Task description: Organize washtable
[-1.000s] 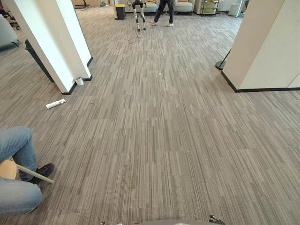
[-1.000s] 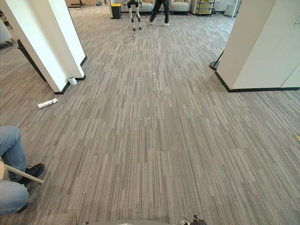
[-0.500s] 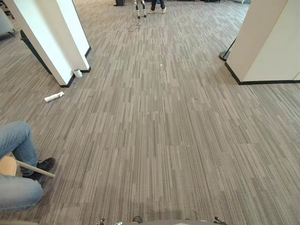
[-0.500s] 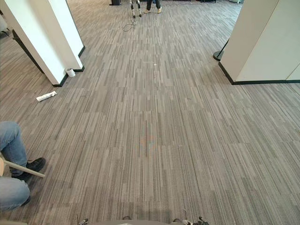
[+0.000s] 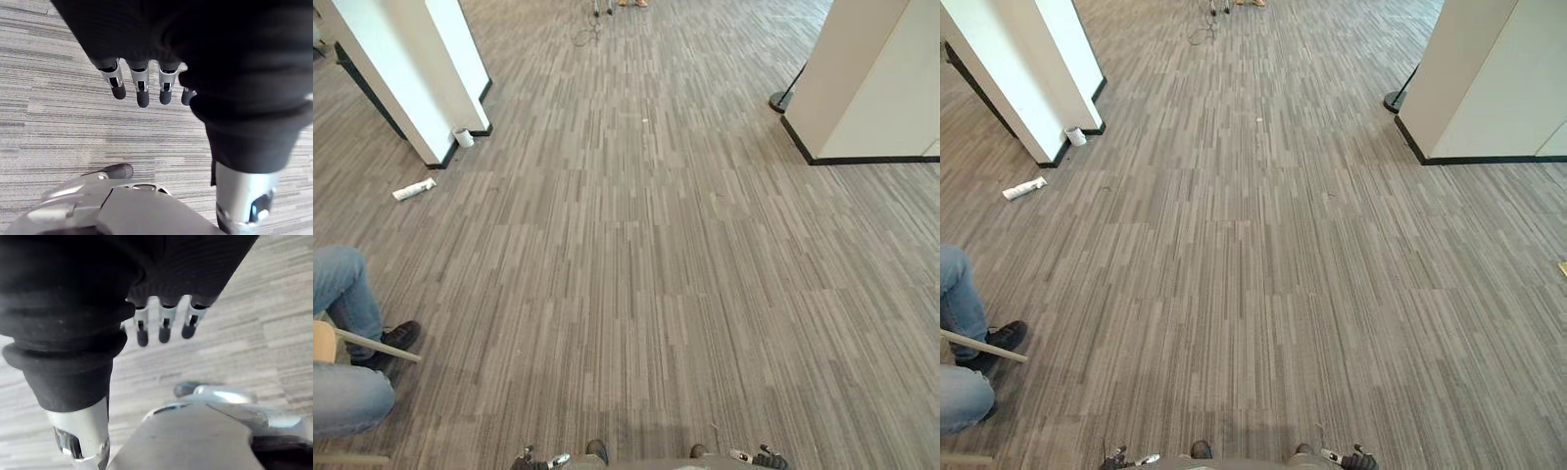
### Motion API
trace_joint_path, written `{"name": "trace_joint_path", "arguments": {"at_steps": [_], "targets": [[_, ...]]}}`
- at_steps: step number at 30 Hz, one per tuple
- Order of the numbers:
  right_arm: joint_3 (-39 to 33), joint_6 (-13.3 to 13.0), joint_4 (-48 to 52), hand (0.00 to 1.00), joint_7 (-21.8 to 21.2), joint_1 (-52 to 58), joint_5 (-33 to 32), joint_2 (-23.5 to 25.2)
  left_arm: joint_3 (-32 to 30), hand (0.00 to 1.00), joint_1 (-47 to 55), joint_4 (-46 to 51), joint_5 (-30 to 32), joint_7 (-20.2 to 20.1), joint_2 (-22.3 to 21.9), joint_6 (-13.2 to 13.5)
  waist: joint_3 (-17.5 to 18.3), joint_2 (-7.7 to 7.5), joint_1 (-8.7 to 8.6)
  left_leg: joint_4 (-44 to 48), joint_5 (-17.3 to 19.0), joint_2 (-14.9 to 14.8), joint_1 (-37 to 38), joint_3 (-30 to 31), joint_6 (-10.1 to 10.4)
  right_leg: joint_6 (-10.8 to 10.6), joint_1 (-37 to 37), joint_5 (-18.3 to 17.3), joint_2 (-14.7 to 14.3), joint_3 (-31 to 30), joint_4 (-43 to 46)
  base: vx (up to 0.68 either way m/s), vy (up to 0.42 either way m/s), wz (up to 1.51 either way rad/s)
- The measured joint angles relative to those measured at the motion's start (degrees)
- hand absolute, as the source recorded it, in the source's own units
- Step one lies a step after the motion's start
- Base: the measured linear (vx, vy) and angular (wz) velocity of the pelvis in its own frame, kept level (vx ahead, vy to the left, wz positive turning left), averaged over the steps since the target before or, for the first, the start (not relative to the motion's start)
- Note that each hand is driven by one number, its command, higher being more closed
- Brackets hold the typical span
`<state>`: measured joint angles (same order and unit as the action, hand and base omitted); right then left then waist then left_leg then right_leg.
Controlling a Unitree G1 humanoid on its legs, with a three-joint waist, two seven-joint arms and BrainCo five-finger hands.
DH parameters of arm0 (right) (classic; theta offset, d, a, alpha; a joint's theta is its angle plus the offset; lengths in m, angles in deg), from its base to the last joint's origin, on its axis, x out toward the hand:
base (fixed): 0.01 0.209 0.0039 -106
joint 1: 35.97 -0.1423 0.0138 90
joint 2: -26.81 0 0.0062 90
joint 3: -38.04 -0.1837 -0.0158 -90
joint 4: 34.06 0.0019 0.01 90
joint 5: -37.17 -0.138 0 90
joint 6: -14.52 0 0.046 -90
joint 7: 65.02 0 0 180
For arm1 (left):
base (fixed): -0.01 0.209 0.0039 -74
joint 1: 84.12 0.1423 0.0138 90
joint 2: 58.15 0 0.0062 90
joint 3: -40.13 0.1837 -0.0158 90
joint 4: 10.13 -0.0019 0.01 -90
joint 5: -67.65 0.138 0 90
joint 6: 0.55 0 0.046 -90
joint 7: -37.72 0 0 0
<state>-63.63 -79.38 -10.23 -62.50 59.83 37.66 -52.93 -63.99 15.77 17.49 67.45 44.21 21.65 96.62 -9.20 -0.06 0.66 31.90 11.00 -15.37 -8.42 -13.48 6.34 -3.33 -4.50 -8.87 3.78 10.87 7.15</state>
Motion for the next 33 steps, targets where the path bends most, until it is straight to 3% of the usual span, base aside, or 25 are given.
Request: {"name": "trace_joint_path", "arguments": {"at_steps": [2, 3, 4, 6, 7, 8, 9, 11, 12, 14, 16, 17, 18, 19, 20, 21, 23, 25, 26, 27, 29, 30, 31, 32, 33], "targets": [[-0.11, -0.07, 0.14, 0.0, 0.05, 0.56, -0.06, 1.01, -0.01, 0.0, -0.25, 0.05, -0.4, 0.03, -0.06, 0.15, -1.04, -1.62, 0.45, 11.19, -5.24, -1.36, -6.0, 1.65, 2.0, 0.63, -2.35, -0.65, 0.16, 0.12, -0.53, 0.06, -0.111, 0.22], [-0.04, -0.03, 0.17, 0.0, 0.01, 0.64, -0.08, 1.11, -0.03, 0.0, -0.19, 0.02, -0.42, -0.07, -0.11, 0.17, -1.22, -2.02, 0.52, 12.37, -4.8, -0.89, -7.25, 2.14, 2.06, 0.68, -2.63, -0.96, 0.48, 0.09, -0.54, 0.19, -0.069, 0.19], [-0.03, 0.02, 0.29, 0.0, 0.0, -0.26, -0.1, 0.73, 0.06, 0.0, 0.11, -0.15, -0.38, -0.09, -0.44, -0.35, -1.42, -2.03, 0.66, 6.69, -2.47, 3.14, -9.2, 2.71, 0.7, 0.61, -3.08, -1.47, 1.87, -0.1, -0.57, 0.14, -0.01, 0.08], [-0.23, -0.04, 0.58, 0.0, -0.1, -1.04, -0.05, 0.12, 0.03, 0.0, 0.28, -0.19, -0.38, -0.04, -1.14, -0.45, -2.02, -1.1, 1.02, -0.98, -2.67, 6.08, -9.61, 3.05, 0.55, 0.4, -2.9, -1.8, 2.61, -1.06, -0.81, 0.16, 0.091, -0.22], [-0.25, -0.13, 1.0, 0.0, -0.17, -1.82, -0.01, -1.05, -0.01, 0.0, 0.35, -0.71, -0.38, -0.09, -2.28, -0.7, -3.06, 0.77, 1.89, -11.28, -3.78, 8.2, -10.3, 4.61, 0.79, -0.28, -2.65, -2.26, 2.76, -2.38, -1.42, 0.24, 0.219, -0.49], [-0.22, -0.11, 1.07, 0.0, -0.14, -2.07, -0.01, -1.37, -0.03, 0.0, 0.5, -0.89, -0.37, -0.08, -2.67, -0.78, -3.14, 1.25, 2.05, -15.03, -5.02, 8.43, -10.78, 5.43, 0.69, -0.82, -2.31, -2.59, 2.74, -2.99, -1.44, 0.29, 0.272, -0.67], [0.51, -0.13, 1.37, 0.0, -0.02, -2.19, -0.03, -1.26, -0.11, 0.0, 0.61, -1.36, -0.37, -0.08, -2.56, -1.17, -3.2, 0.85, 3.01, -15.5, -9.69, 8.56, -10.87, 5.07, -0.24, -1.34, -2.17, -3.14, 3.11, -4.74, -2.26, 0.38, 0.3, -0.69], [1.45, -0.23, 1.4, 0.0, -0.11, -2.88, -0.02, -1.13, -0.58, 0.0, 0.69, -1.32, -0.37, -0.08, -2.14, -1.17, -2.65, -0.34, 3.92, -10.16, -7.48, 9.58, -13.1, 4.72, -4.32, -2.35, -2.2, -3.86, 4.32, -6.88, -3.19, 0.4, 0.213, -0.57], [1.44, -0.29, 1.26, 0.0, -0.18, -3.45, 0.0, -0.54, -1.76, 0.0, 0.35, -1.33, -0.4, -0.06, -1.69, -1.14, -2.54, -1.64, 3.6, -4.96, -3.55, 10.01, -15.76, 4.52, -5.62, -3.37, 0.18, -5.96, 5.01, -7.65, 1.71, 0.35, 0.147, -0.15], [1.38, -0.56, 0.97, 0.0, -0.3, -3.72, 0.03, 0.65, -2.49, 0.0, 0.13, -1.22, -0.48, -0.06, -0.82, -1.07, -2.45, -3.83, 3.47, 1.2, 1.96, 11.21, -16.64, 3.62, -6.96, -6.67, 3.02, -9.75, 7.42, -9.44, 11.2, 0.42, 0.217, -0.01], [1.27, -0.71, 0.3, 0.0, -0.56, -3.33, 0.03, 1.1, -4.01, 0.0, 0.64, -1.48, -0.93, -0.06, -0.64, -1.29, -1.54, -5.31, 4.22, 2.74, 5.9, 12.83, -13.07, 1.8, -7.99, -7.58, 4.71, -10.51, 9.58, -11.48, 21.22, 0.47, 0.218, -0.16], [0.96, -0.92, 0.2, 0.0, -1.3, -2.8, 0.01, 1.22, -4.42, 0.0, 0.83, -1.49, -1.03, -0.08, -0.57, -1.36, -1.3, -5.87, 4.65, 2.73, 7.76, 14.13, -9.71, 1.0, -9.23, -9.32, 7.25, -8.25, 10.98, -13.0, 30.46, 0.51, 0.185, -0.12], [0.75, -1.19, 0.09, 0.0, -1.63, -2.71, 0.0, 1.38, -4.6, 0.0, 1.19, -1.41, -1.02, -0.08, 0.14, -1.44, -1.42, -6.32, 4.54, 2.0, 10.27, 15.8, -5.61, 1.03, -10.72, -9.38, 9.68, -2.44, 12.24, -13.88, 40.16, 0.52, 0.183, -0.07], [0.36, -1.21, 0.0, 0.0, -1.67, -2.64, 0.0, 1.35, -4.56, 0.0, 1.44, -1.37, -1.01, -0.08, 0.14, -1.58, -1.53, -6.27, 4.31, 0.93, 11.02, 16.44, -3.07, 1.14, -11.02, -8.84, 11.1, 1.82, 12.5, -14.49, 44.99, 0.54, 0.162, 0.07], [-1.47, -1.29, 0.03, 0.0, -1.82, -2.41, 0.06, 1.48, -4.38, 0.0, 1.59, -1.41, -0.99, -0.09, 0.02, -1.78, -1.89, -5.36, 3.29, -1.61, 12.21, 16.85, 2.07, 2.04, -11.57, -7.53, 13.45, -0.36, 11.34, -13.94, 52.45, 0.57, 0.132, 0.11], [-1.72, -1.47, 0.22, 0.0, -1.83, -1.76, 0.07, 1.68, -4.39, 0.0, 1.56, -1.48, -0.87, -0.1, 0.11, -1.87, -1.84, -5.31, 2.79, -5.22, 12.71, 16.91, 7.48, 2.86, -11.58, -4.11, 16.27, -5.11, 9.17, -11.72, 55.28, 0.58, 0.106, 0.16], [-1.84, -2.13, 0.84, 0.0, -2.38, -1.22, -0.04, 1.98, -4.71, 0.0, 0.88, -1.38, -0.59, -0.15, 0.25, -1.76, -1.77, -4.87, 1.32, -9.79, 12.5, 15.68, 13.29, 4.2, -11.12, 1.17, 21.81, -9.36, 5.75, -5.46, 51.89, 0.65, 0.03, 0.42], [-2.34, -2.07, 2.53, 0.0, -2.52, -0.74, -0.14, 1.74, -6.82, 0.0, -0.5, -1.22, -0.09, -0.2, -0.99, -1.67, -1.64, -3.35, -0.19, -13.71, 12.45, 13.33, 17.89, 5.65, -11.01, 2.74, 26.85, -9.37, 2.15, -1.4, 40.96, 0.62, -0.024, 0.65], [-3.46, -2.11, 3.73, 0.0, -2.46, 0.35, -0.17, 1.77, -6.88, 0.0, -1.38, -1.21, 0.11, -0.14, -1.97, -1.64, -1.62, -2.1, -0.31, -15.08, 12.4, 11.98, 20.06, 6.0, -10.91, 2.89, 29.11, -8.14, 0.71, -1.03, 34.36, 0.69, -0.044, 0.8], [-4.3, -2.05, 5.29, 0.0, -2.22, 1.71, -0.52, 1.99, -6.95, 0.0, -2.1, -1.14, 1.11, -0.12, -2.49, -1.61, -1.72, -0.98, -0.41, -16.02, 12.23, 10.54, 22.48, 7.23, -10.6, 2.64, 31.1, -3.89, 0.19, -1.72, 24.9, 0.74, -0.08, 0.92], [-4.29, -1.54, 6.51, 0.0, -2.05, 4.35, -1.23, 2.52, -8.18, 0.0, -1.97, -0.15, 1.61, -0.08, -3.34, -1.52, -1.31, -0.85, -0.67, -15.82, 12.47, 9.43, 25.79, 8.93, -7.53, 2.59, 31.3, 4.21, 0.55, -2.83, 9.33, 0.84, -0.159, 0.85], [-4.41, -1.28, 7.03, 0.0, -1.7, 5.84, -1.8, 3.13, -10.02, 0.0, -1.33, -0.15, 2.13, 0.01, -4.04, -1.65, -0.74, -1.13, -0.88, -15.4, 13.04, 8.84, 29.13, 10.46, -5.35, 3.18, 30.34, 13.39, 0.39, -3.47, 6.53, 1.03, -0.251, 0.62], [-6.06, -1.0, 6.92, 0.0, -1.66, 5.74, -1.89, 2.75, -11.67, 0.0, -1.43, -0.71, 2.98, -0.02, -4.86, -1.74, -0.2, 0.56, -0.8, -14.09, 11.58, 6.87, 31.05, 11.9, -2.9, 3.82, 31.34, 16.88, 0.4, -2.8, 14.22, 0.88, -0.222, 0.41], [-6.8, -0.96, 7.05, 0.0, -1.64, 5.63, -1.9, 2.55, -11.72, 0.0, -1.81, -0.97, 3.37, 0.01, -5.53, -1.68, -0.03, 1.46, -0.68, -13.63, 9.5, 6.16, 31.53, 12.37, -1.88, 4.15, 32.79, 14.04, 0.41, -2.36, 19.86, 1.03, -0.257, 0.37], [-7.48, -0.98, 7.08, 0.0, -1.64, 5.62, -1.97, 2.71, -11.0, 0.0, -2.36, -0.97, 3.8, -0.17, -6.11, -1.58, 0.13, 1.51, -1.15, -13.89, 3.5, 6.46, 33.18, 14.17, -1.37, 4.46, 33.97, 8.31, 1.89, -2.46, 28.61, 0.78, -0.241, 0.37]]}}
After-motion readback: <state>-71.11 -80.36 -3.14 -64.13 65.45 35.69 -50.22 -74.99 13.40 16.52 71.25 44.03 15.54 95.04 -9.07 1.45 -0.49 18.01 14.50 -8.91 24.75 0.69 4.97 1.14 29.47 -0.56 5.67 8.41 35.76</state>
